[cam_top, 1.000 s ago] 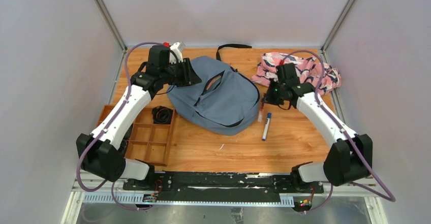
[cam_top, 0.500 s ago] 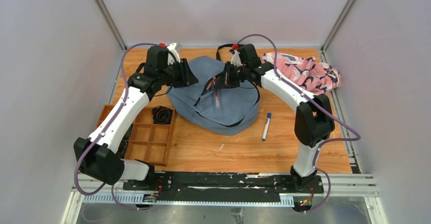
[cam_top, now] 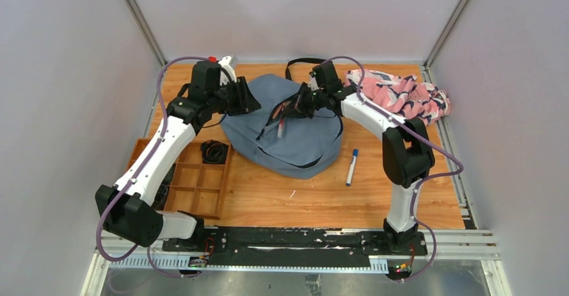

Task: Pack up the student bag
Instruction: Place the stationery in the student bag.

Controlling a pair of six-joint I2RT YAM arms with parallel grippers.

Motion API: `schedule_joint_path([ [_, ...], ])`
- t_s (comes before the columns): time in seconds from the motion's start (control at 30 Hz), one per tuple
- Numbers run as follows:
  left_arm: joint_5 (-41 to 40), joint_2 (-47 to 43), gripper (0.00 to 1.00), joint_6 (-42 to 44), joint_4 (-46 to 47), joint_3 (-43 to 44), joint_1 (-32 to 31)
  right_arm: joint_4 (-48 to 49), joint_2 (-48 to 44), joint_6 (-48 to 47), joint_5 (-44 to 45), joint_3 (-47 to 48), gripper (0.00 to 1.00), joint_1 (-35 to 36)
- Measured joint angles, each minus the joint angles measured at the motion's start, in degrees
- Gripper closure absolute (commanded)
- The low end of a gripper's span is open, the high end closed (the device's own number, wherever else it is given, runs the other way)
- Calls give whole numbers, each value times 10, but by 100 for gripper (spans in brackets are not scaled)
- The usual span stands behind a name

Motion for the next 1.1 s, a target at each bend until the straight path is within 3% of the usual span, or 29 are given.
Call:
schedule_joint_path([
  [0.4, -9, -2, 58, 4, -9, 0, 0, 9, 63, 110, 59, 37, 100, -21],
  [0.83, -21, -14, 58, 15, -19, 0, 0, -7, 93, 109, 174, 104, 100, -16],
  [0.87, -20, -14, 58, 15, -19, 0, 0, -6, 94, 108, 179, 104, 97, -14],
  [0.97, -19, -14, 58, 15, -19, 0, 0, -3, 94, 101, 196, 102, 67, -2],
  [1.1, -19, -15, 58, 15, -20, 0, 0, 26, 78, 91, 203, 64, 48, 12],
])
